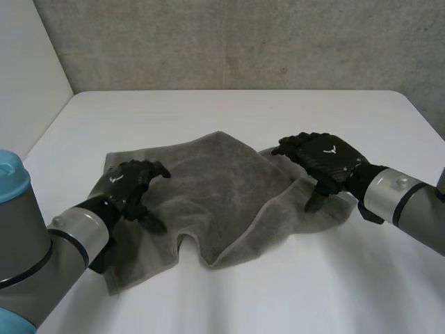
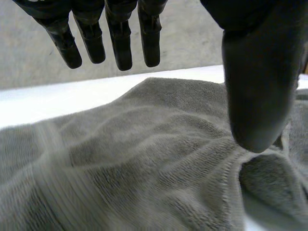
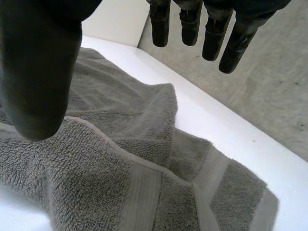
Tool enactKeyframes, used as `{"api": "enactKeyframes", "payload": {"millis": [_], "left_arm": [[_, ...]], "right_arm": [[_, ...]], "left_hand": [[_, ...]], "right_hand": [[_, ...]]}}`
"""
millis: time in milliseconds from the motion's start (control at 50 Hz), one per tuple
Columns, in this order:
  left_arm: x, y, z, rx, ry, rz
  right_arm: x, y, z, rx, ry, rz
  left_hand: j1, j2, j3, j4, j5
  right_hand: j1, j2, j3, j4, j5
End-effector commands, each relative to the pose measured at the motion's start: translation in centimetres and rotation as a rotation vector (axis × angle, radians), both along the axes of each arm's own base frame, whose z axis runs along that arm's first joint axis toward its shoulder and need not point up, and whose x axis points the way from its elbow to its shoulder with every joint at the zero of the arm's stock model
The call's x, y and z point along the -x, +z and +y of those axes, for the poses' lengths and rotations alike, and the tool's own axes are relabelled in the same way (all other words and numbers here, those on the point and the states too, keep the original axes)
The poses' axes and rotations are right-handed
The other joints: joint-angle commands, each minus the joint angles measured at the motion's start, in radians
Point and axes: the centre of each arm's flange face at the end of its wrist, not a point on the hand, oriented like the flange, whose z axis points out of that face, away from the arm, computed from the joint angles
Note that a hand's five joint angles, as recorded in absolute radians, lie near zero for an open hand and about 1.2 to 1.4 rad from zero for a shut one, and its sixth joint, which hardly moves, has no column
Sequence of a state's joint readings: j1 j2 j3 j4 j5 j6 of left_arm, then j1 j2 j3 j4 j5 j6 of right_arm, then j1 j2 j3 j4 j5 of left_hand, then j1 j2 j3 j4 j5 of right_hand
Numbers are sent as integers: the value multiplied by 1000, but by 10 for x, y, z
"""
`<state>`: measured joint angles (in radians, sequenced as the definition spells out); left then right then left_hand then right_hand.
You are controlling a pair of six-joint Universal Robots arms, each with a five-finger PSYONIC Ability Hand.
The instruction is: Fold the towel.
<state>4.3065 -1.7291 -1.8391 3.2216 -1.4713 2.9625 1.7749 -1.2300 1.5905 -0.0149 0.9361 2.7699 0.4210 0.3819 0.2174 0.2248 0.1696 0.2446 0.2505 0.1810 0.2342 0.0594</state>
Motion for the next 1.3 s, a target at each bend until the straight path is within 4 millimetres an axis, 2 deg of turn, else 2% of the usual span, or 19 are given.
{"api": "enactKeyframes", "payload": {"millis": [20,140,200,240,260,300,320,360,420,460,620,740,860,960,1000,1020,1120,1220,1300], "left_arm": [[-3,-21,16,-183,33,13],[2,-30,19,-200,18,0],[3,-39,15,-199,33,-10],[4,-47,11,-187,57,-22],[4,-47,10,-187,57,-22],[10,-53,10,-177,59,-34],[10,-53,10,-177,59,-34],[13,-55,10,-169,54,-36],[20,-59,11,-153,48,-39],[25,-60,8,-126,51,-37],[38,-69,-1,-62,81,-33],[39,-76,-11,-33,128,-39],[40,-77,-18,1,152,-54],[33,-77,-24,32,172,-107],[21,-76,-34,44,214,-148],[21,-76,-34,44,214,-148],[10,-64,-42,80,241,-171],[4,-50,-47,115,255,-165],[4,-43,-46,128,232,-149]], "right_arm": [[-13,-22,-7,-221,78,94],[-19,-34,-6,-255,138,169],[-21,-45,-10,-281,142,178],[-25,-49,-12,-280,149,183],[-25,-49,-12,-280,149,183],[-27,-46,-14,-265,143,177],[-27,-46,-14,-265,143,177],[-27,-39,-23,-249,99,143],[-26,-38,-29,-242,66,112],[-22,-31,-40,-212,-5,41],[-8,-16,-46,-168,-127,-104],[-4,-22,-39,-200,-138,-118],[13,-19,-37,-174,-185,-134],[32,-8,-39,-132,-231,-158],[45,-3,-39,-130,-268,-174],[45,-3,-39,-130,-268,-174],[53,-3,-29,-146,-263,-176],[62,-12,-8,-211,-228,-196],[61,-16,0,-236,-211,-200]], "left_hand": [[-87,-48,-43,-50,-10],[-87,-48,-43,-50,-10],[-84,-45,-43,-50,-7],[-84,-45,-43,-50,-7],[-84,-45,-43,-50,-7],[-87,-48,-43,-50,-10],[-87,-48,-43,-50,-10],[-87,-48,-43,-50,-10],[-87,-48,-43,-50,-10],[-87,-48,-43,-50,-10],[-84,-45,-43,-50,-7],[-81,-42,-43,-50,-4],[-67,-27,-43,-50,10],[-28,11,-43,-50,48],[-5,34,-43,-50,72],[-5,34,-43,-50,72],[77,116,-43,-50,154],[215,254,-43,-50,292],[429,468,-43,-50,505]], "right_hand": [[-39,-45,-7,-60,-29],[8,2,-7,-60,18],[154,149,-7,-60,165],[420,414,-7,-60,431],[422,416,-7,-60,432],[711,705,-7,-60,721],[712,706,-7,-60,723],[861,856,-7,-60,872],[915,909,-7,-60,926],[979,973,-7,-60,990],[1035,1029,-7,-60,1046],[1109,1103,-7,-60,1119],[1152,1146,-7,-60,1162],[1152,1146,-7,-60,1162],[1152,1146,-7,-60,1162],[1152,1146,-7,-60,1162],[1152,1146,-7,-60,1162],[1100,1094,-7,-60,1110],[1100,1094,-7,-60,1110]]}}
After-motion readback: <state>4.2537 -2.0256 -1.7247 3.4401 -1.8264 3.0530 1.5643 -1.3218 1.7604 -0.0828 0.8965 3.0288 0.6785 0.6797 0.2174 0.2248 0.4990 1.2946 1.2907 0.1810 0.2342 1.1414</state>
